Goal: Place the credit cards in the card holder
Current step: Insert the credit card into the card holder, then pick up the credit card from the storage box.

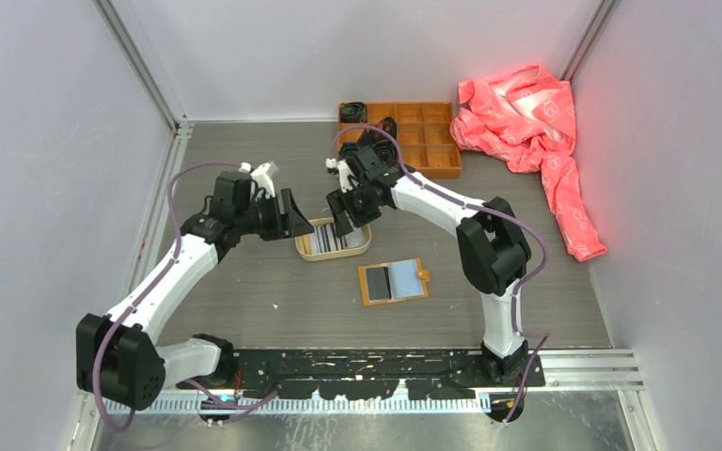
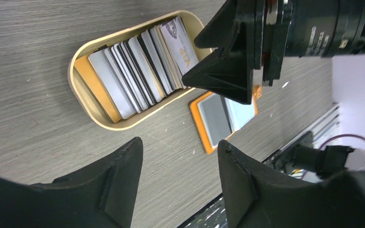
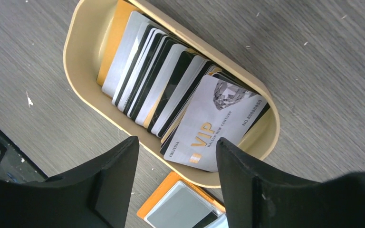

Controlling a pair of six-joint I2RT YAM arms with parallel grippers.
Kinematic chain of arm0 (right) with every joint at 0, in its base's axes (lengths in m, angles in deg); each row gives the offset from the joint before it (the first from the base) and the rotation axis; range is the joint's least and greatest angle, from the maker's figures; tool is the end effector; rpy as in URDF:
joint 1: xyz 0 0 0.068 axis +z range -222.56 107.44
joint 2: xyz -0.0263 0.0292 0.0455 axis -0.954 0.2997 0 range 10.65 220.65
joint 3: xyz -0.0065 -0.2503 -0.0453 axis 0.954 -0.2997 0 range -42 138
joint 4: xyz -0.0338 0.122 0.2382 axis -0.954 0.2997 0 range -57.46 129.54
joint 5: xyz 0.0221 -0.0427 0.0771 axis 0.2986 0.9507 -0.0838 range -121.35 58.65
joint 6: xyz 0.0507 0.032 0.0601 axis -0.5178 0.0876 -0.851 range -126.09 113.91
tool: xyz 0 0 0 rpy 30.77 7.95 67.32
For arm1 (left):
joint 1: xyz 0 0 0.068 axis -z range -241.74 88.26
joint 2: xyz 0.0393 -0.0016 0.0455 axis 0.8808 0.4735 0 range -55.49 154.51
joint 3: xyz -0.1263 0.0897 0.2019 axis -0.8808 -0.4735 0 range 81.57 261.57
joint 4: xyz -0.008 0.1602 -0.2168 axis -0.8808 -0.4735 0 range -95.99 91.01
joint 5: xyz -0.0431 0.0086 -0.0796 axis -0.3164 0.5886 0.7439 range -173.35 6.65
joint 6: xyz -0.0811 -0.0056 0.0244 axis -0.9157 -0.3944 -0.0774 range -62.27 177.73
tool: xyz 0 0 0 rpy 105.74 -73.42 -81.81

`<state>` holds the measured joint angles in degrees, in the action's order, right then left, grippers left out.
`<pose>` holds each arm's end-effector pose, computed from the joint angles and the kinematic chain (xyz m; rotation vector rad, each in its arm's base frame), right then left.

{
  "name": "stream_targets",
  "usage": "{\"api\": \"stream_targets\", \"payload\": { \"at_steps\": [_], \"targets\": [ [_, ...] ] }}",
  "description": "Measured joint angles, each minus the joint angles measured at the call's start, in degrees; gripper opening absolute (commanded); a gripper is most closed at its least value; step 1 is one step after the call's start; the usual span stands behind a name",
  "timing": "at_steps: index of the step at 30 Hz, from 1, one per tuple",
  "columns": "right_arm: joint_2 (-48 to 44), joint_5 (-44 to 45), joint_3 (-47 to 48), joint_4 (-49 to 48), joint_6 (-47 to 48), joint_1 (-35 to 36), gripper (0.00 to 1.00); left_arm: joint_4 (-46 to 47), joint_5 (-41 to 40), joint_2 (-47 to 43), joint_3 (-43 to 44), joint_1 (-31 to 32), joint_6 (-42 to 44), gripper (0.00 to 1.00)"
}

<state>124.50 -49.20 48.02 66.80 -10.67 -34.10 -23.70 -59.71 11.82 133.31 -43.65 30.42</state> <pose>0.3397 0.2990 0.1668 -0.8885 2.5081 0.6671 0.2708 -0.1199 0.2372 0.0382 2.3588 -0.8733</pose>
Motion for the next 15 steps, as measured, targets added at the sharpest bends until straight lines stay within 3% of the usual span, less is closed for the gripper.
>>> {"api": "stream_targets", "payload": {
  "at_steps": [7,15],
  "targets": [
    [0.24,-0.76,0.11,-0.07,-0.57,-1.22,0.6,16.55,3.67,1.88,-8.94,-1.75,-12.87,0.54],
    [-1.64,-12.09,-0.02,0.44,1.25,-6.45,0.55,29.27,0.15,6.23,-14.53,-0.81,-20.59,0.54]
  ]
}}
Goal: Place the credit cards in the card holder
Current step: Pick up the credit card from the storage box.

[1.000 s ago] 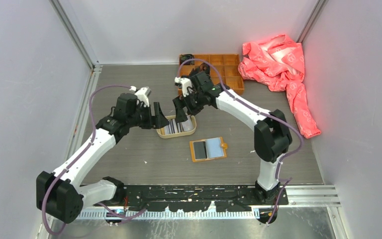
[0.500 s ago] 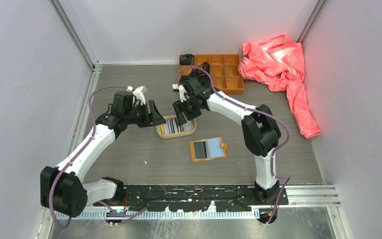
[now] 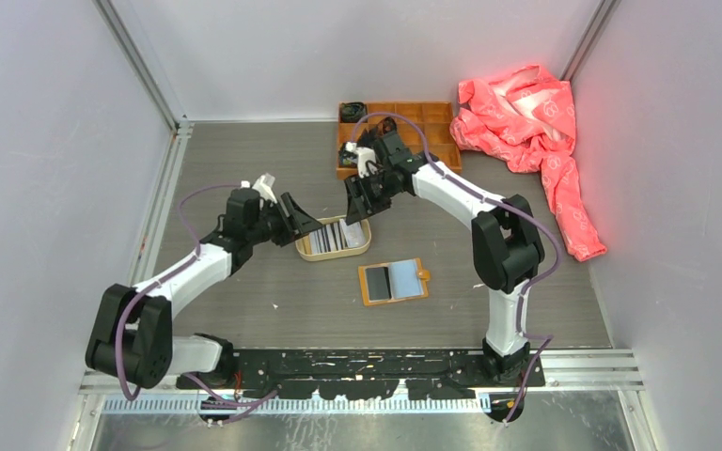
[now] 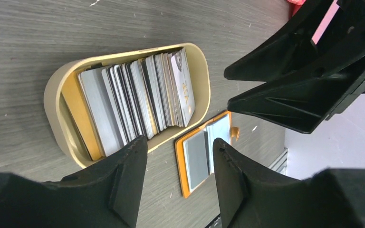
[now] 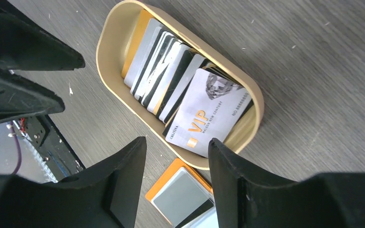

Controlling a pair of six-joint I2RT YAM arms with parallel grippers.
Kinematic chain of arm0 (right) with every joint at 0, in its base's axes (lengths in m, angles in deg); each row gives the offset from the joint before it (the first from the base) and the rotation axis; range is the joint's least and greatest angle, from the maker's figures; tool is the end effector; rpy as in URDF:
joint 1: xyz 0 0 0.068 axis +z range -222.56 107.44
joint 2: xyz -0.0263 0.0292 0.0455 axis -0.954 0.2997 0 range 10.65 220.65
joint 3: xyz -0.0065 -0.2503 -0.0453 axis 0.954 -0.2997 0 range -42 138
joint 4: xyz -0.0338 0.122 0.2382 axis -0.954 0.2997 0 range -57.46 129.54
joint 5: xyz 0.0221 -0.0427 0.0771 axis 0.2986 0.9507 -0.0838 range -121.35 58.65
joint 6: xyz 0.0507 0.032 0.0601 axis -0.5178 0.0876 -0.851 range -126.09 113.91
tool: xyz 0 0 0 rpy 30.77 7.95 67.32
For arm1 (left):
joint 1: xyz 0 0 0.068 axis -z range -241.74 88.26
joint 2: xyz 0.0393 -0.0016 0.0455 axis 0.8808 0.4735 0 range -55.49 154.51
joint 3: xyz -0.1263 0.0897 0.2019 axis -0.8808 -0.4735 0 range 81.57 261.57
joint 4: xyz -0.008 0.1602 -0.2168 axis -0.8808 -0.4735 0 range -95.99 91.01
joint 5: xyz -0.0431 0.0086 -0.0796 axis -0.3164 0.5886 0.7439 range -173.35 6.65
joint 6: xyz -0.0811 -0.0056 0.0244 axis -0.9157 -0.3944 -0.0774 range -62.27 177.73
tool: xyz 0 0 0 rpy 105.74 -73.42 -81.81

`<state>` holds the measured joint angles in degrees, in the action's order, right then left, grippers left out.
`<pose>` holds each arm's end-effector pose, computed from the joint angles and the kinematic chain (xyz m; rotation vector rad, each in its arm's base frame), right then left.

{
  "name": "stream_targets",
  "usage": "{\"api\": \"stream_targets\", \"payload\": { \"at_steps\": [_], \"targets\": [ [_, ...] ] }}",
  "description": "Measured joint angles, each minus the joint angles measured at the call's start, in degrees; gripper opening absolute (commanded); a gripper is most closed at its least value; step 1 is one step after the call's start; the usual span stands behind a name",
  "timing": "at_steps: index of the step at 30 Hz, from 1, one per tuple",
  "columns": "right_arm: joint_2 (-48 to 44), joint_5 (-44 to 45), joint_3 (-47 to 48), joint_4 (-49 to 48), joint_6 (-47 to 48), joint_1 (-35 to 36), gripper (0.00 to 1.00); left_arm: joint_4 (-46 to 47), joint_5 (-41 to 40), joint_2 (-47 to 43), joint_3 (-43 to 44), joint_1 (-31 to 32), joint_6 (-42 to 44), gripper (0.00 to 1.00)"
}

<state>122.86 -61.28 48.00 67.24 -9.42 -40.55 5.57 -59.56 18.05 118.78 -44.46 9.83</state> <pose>0.3583 0.2679 0.1838 -0.8461 2.4745 0.8990 0.2885 -0.1213 0.1716 -0.3417 2.2543 -1.0813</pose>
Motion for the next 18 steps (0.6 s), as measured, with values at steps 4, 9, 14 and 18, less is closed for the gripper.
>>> {"api": "stream_targets", "payload": {
  "at_steps": [4,9,14,18],
  "targets": [
    [-0.09,-1.68,-0.02,0.48,0.46,-1.77,0.55,1.16,-3.04,3.17,1.6,1.46,0.11,0.56],
    [-0.09,-2.91,-0.09,0.96,0.76,-1.7,0.55,1.2,-5.05,8.44,3.87,2.47,0.39,0.6],
    [-0.09,-3.45,-0.15,1.16,1.27,-1.6,0.55,0.63,-7.54,10.82,4.85,3.26,1.51,0.62],
    [-0.09,-3.52,-0.17,1.4,1.53,-1.6,0.55,0.66,-8.46,13.42,6.64,3.5,1.92,0.65]
  ]
}}
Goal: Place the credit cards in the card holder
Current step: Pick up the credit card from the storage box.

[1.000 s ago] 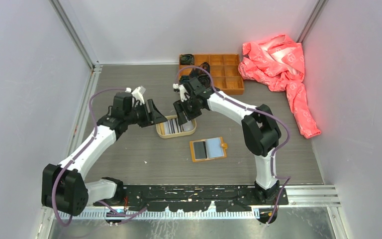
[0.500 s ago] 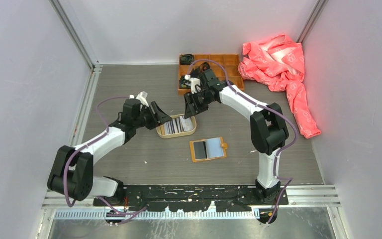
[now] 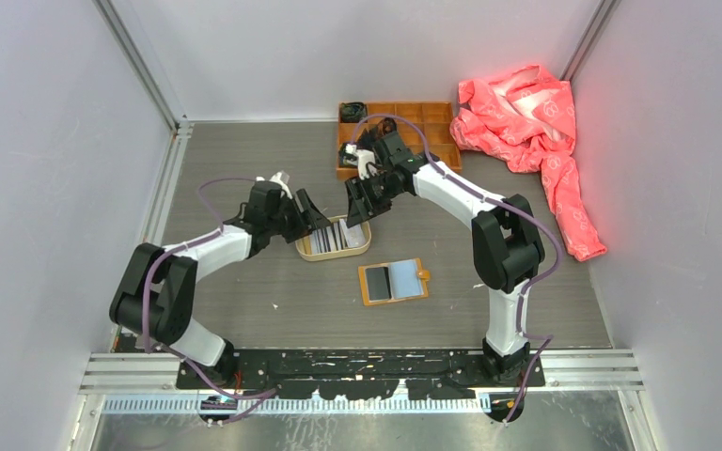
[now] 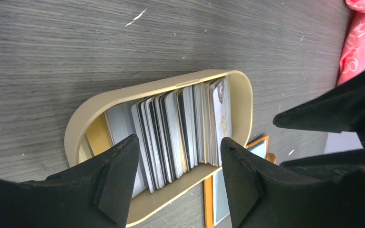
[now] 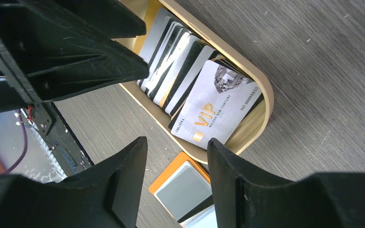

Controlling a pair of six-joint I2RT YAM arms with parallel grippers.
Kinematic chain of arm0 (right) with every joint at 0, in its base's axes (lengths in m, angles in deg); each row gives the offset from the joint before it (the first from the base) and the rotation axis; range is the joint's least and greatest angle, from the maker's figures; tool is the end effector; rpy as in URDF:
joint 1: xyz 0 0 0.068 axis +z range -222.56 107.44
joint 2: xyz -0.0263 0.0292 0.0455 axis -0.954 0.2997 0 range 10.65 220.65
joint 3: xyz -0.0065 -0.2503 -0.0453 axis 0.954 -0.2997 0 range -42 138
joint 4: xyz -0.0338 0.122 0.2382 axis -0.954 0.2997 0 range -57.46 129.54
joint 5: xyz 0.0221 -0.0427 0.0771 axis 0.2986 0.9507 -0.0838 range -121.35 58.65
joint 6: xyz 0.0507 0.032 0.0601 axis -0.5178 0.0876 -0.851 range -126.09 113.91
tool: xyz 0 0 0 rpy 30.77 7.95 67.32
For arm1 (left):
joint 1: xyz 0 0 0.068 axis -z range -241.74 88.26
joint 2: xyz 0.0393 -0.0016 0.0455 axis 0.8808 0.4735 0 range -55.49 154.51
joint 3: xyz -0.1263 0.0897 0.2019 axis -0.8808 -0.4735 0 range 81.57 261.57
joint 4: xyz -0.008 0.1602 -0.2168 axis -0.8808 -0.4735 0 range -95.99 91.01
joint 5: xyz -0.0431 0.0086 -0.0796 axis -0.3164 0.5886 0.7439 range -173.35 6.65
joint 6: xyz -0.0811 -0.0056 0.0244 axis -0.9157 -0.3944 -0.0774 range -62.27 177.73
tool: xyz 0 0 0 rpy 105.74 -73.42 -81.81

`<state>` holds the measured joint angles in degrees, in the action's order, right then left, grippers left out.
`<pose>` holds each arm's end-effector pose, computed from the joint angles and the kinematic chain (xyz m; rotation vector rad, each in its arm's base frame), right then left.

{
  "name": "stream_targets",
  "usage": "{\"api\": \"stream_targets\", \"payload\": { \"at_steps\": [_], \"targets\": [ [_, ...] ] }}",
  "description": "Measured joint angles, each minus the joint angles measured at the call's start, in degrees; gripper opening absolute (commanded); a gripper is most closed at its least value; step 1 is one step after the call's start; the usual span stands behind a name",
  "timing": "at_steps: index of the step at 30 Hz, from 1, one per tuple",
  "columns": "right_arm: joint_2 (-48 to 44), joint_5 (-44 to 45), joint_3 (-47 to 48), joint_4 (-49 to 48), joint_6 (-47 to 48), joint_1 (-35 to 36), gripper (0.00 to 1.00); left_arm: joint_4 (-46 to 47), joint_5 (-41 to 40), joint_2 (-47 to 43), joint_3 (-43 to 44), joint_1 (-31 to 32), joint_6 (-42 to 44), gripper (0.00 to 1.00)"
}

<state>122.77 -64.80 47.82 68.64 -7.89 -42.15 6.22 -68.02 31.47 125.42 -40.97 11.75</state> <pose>0.3596 0.2587 0.1837 -0.8607 2.4771 0.9594 0.3188 -0.1420 0.1389 -0.3645 2.3432 -0.9024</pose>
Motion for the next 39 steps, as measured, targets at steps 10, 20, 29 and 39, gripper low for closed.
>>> {"api": "stream_targets", "payload": {
  "at_steps": [10,20,29,39],
  "targets": [
    [0.02,-0.13,-0.02,0.44,0.17,-0.07,0.55,-3.26,-3.74,4.35,3.19,2.54,-0.11,0.67],
    [0.02,-0.35,-0.04,0.46,0.17,-0.13,0.54,-3.56,-3.76,6.05,4.11,3.72,-1.86,0.57],
    [0.02,-0.87,-0.04,0.5,0.17,-0.17,0.54,2.54,-0.26,5.7,2.21,3.69,-6.75,0.48],
    [0.02,-1.49,-0.04,0.9,0.17,-0.28,0.54,7.91,3.87,6.36,2.1,3.76,-9.77,0.54]
  ]
}}
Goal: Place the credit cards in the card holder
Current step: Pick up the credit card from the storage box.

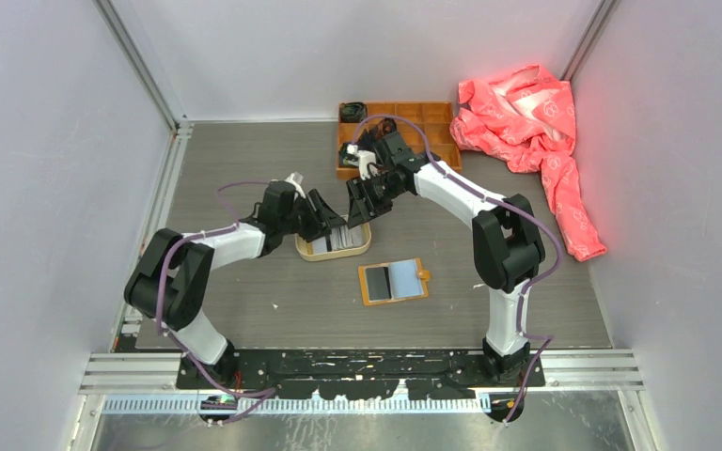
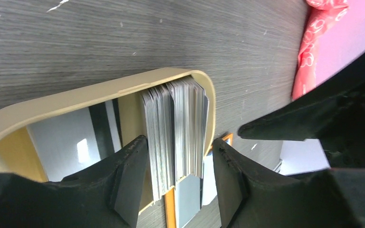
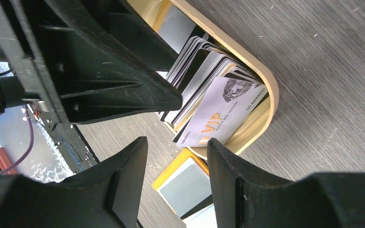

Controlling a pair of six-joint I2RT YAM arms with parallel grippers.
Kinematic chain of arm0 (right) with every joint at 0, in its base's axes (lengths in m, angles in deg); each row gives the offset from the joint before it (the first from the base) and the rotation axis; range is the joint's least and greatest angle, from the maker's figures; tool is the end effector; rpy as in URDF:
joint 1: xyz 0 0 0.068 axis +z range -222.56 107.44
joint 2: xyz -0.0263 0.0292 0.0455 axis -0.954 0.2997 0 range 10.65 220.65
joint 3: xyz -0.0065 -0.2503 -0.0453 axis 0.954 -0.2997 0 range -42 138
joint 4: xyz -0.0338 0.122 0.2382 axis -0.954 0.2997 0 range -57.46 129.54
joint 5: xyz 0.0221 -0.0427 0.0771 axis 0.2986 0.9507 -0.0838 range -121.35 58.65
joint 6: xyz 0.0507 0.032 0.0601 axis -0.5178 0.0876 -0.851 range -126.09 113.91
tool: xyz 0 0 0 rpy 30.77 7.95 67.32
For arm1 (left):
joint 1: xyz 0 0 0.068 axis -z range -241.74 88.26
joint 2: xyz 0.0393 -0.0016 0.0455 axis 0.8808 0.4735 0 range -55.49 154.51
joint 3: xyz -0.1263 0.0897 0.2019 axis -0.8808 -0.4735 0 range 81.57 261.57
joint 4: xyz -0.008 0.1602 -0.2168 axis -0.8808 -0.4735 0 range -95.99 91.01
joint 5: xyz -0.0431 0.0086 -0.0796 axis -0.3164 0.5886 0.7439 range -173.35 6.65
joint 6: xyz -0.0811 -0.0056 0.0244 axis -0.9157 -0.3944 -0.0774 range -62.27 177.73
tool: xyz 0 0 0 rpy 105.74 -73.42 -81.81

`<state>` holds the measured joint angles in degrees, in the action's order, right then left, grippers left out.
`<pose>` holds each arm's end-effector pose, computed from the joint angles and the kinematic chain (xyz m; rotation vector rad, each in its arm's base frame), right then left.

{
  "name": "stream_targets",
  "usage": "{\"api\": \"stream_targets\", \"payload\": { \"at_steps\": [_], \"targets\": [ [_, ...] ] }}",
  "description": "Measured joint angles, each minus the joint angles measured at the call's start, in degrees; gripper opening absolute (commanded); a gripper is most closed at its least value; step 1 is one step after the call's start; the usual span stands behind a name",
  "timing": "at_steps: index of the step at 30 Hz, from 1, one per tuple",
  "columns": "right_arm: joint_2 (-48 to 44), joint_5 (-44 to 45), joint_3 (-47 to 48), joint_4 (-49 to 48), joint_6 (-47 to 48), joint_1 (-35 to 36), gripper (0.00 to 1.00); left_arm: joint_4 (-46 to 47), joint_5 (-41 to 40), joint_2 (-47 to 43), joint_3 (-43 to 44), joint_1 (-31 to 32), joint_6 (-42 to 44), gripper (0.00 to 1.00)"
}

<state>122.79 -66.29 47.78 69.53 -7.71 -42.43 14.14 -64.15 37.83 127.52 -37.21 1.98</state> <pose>0.3580 0.2571 0.1831 -0.8651 2.4871 0.9908 0.3261 -0.1758 0.1308 -0.4324 2.3335 -1.1119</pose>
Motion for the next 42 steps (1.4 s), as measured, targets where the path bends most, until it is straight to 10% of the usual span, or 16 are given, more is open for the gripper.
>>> {"api": "stream_targets", "payload": {
  "at_steps": [42],
  "targets": [
    [0.0,-2.03,-0.04,0.44,0.0,-1.4,0.54,-0.15,1.81,0.96,0.35,1.57,-0.87,0.45]
  ]
}}
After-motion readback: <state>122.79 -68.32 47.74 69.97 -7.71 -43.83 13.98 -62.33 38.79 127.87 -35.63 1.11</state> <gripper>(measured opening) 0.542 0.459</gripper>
